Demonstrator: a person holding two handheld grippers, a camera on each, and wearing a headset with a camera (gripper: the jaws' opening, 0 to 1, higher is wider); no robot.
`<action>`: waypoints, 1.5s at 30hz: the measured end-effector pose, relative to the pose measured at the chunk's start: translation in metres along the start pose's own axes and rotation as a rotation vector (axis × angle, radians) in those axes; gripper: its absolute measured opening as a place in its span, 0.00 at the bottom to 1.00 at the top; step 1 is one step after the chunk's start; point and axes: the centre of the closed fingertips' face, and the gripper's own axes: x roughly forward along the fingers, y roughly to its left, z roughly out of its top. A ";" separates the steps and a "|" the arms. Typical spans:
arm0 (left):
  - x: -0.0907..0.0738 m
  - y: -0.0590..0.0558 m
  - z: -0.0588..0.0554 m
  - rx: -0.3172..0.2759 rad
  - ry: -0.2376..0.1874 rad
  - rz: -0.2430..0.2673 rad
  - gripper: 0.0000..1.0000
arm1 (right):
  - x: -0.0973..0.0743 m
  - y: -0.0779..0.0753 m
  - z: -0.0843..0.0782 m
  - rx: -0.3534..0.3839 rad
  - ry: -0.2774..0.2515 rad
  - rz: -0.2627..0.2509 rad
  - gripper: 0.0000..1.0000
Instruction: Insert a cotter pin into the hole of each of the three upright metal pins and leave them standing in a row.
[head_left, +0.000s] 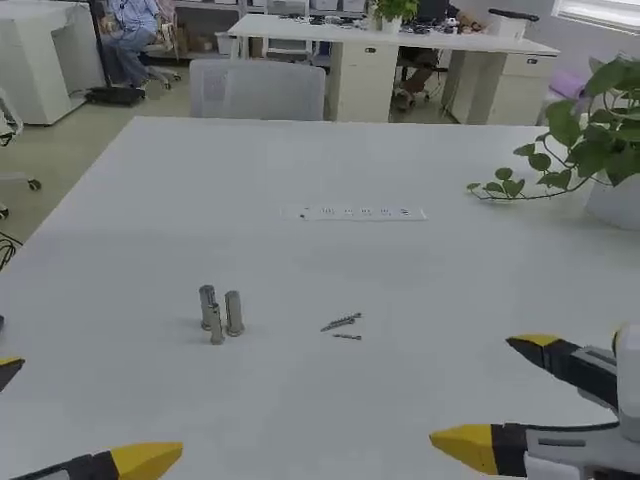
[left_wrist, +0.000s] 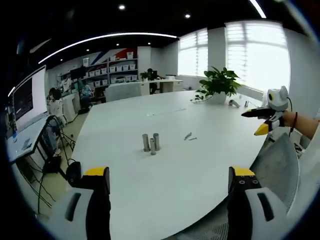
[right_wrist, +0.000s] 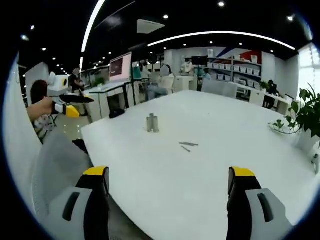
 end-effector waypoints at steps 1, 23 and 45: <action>0.000 0.000 0.000 0.000 0.000 -0.002 0.97 | 0.000 0.000 0.000 0.002 -0.003 0.000 0.99; -0.002 -0.003 -0.001 0.009 -0.003 -0.012 0.95 | 0.000 0.003 0.003 -0.003 -0.001 0.012 0.98; -0.002 -0.005 -0.005 0.024 0.009 -0.027 0.93 | 0.002 0.009 0.002 -0.025 0.021 0.038 0.98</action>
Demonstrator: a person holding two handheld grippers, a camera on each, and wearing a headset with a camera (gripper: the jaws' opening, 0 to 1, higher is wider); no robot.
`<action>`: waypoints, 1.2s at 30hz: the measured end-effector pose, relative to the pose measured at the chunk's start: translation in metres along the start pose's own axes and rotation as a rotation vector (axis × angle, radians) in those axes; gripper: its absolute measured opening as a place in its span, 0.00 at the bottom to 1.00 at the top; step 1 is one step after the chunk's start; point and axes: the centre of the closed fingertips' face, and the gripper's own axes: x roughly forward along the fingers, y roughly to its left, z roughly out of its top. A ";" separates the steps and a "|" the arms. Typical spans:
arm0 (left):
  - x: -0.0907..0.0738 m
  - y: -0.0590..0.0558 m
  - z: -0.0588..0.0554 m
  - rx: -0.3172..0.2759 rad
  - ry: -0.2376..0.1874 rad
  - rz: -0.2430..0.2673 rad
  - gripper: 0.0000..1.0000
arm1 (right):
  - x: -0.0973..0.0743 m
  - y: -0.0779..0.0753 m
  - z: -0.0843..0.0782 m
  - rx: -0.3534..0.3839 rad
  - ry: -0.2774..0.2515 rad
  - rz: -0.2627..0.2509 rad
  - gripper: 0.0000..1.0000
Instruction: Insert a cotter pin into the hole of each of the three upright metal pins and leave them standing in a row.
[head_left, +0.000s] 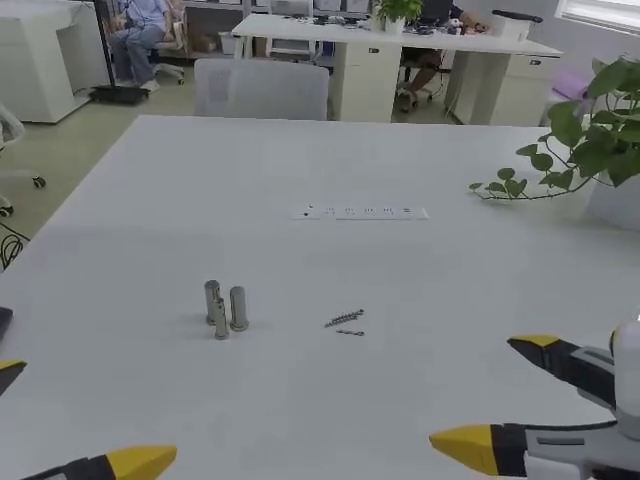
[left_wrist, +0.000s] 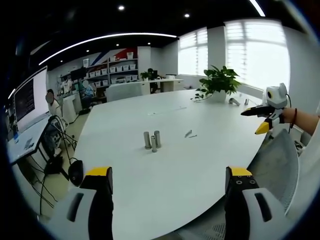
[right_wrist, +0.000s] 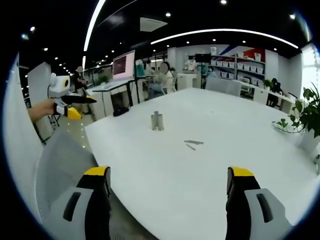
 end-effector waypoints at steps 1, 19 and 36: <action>0.000 0.000 0.000 0.001 -0.001 0.000 0.93 | 0.000 0.000 0.000 -0.002 0.002 0.001 0.98; 0.015 0.004 0.003 0.015 -0.026 -0.011 0.72 | 0.005 0.004 0.003 0.012 -0.020 0.023 0.88; 0.071 0.025 0.020 0.059 -0.084 -0.046 0.43 | 0.016 0.000 0.006 0.015 -0.008 0.060 0.82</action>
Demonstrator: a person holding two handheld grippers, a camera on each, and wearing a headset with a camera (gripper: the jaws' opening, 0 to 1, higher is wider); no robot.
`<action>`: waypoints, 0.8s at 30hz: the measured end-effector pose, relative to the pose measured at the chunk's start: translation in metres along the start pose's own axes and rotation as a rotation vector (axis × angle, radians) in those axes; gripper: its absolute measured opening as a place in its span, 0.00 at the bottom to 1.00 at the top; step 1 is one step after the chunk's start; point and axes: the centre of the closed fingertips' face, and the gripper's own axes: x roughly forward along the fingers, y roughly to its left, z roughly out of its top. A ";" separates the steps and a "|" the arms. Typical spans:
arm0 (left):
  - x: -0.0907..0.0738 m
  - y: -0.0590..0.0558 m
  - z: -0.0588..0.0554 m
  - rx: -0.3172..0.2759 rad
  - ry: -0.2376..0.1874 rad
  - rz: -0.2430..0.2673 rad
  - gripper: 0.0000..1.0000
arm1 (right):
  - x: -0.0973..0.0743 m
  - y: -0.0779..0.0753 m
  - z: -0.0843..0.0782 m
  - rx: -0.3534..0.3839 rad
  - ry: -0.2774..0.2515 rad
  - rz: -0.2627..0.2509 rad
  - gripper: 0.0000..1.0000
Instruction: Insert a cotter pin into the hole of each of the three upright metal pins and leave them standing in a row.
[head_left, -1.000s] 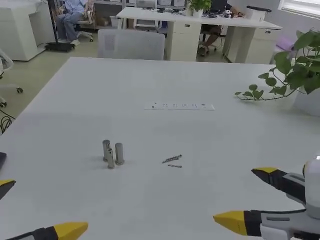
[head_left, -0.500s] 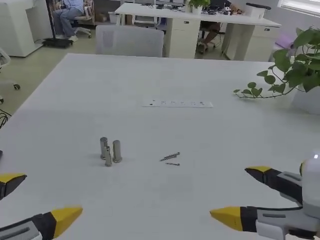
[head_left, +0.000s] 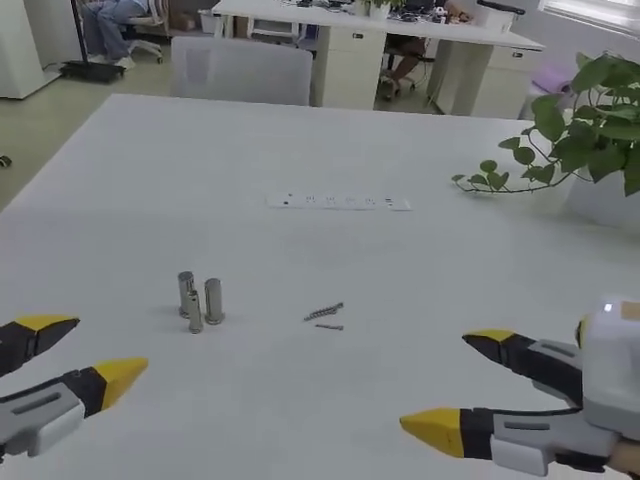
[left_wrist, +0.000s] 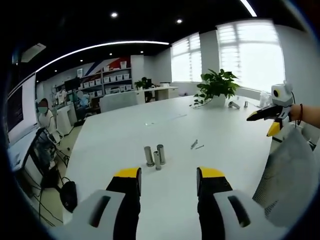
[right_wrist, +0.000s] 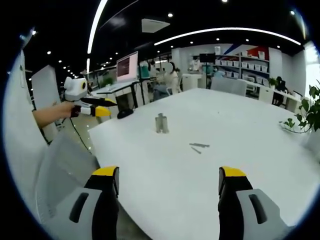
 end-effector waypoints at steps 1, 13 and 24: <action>0.003 0.001 0.000 0.001 -0.004 -0.001 0.42 | 0.001 0.000 0.000 0.000 0.001 0.002 0.82; 0.049 0.010 -0.004 0.055 -0.002 -0.049 0.34 | 0.009 -0.003 0.006 0.000 -0.004 0.019 0.79; 0.084 0.023 -0.014 0.032 0.026 -0.059 0.29 | 0.013 -0.005 0.008 0.006 -0.021 0.017 0.75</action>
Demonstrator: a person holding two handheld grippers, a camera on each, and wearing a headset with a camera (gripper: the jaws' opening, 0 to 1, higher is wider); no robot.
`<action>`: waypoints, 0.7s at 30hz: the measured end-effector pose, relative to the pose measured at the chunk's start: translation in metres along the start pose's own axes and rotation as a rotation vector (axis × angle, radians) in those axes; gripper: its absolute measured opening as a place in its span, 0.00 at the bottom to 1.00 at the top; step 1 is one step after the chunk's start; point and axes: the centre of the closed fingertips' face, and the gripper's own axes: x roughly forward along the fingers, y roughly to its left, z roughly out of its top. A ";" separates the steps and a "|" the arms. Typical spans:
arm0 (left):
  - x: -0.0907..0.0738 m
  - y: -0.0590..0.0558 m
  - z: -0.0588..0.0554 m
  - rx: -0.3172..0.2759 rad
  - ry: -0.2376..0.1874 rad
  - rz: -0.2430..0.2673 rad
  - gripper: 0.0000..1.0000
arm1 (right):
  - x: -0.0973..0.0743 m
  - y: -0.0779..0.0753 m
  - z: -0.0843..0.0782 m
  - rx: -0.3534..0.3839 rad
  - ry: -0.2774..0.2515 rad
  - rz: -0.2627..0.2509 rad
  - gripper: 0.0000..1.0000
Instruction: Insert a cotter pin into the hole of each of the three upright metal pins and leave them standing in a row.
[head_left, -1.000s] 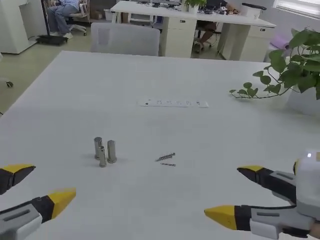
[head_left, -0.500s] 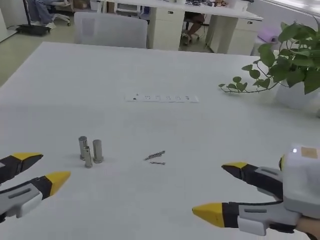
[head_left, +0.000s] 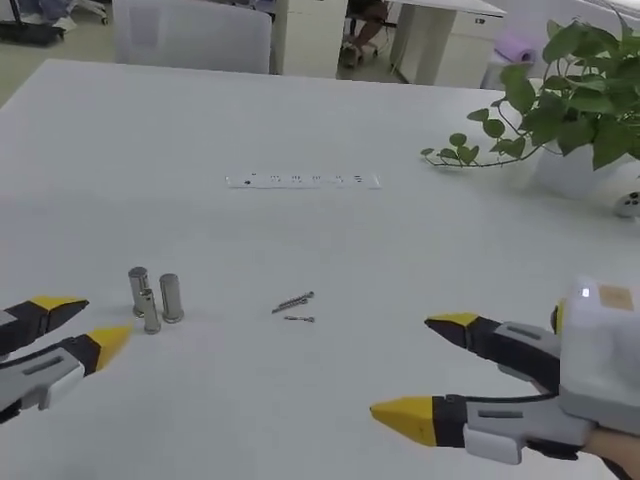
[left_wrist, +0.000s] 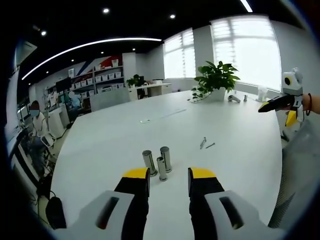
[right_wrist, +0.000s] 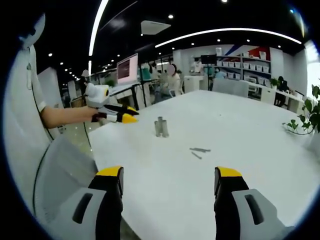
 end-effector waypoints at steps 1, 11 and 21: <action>0.003 0.002 0.000 -0.002 -0.002 -0.001 0.29 | 0.000 0.000 0.000 0.001 0.000 0.000 0.75; 0.034 0.011 -0.009 0.034 0.023 -0.021 0.28 | 0.002 0.000 0.002 0.002 0.004 -0.003 0.75; 0.064 0.011 -0.024 0.016 0.049 -0.056 0.24 | 0.008 -0.005 -0.002 -0.012 0.028 -0.009 0.72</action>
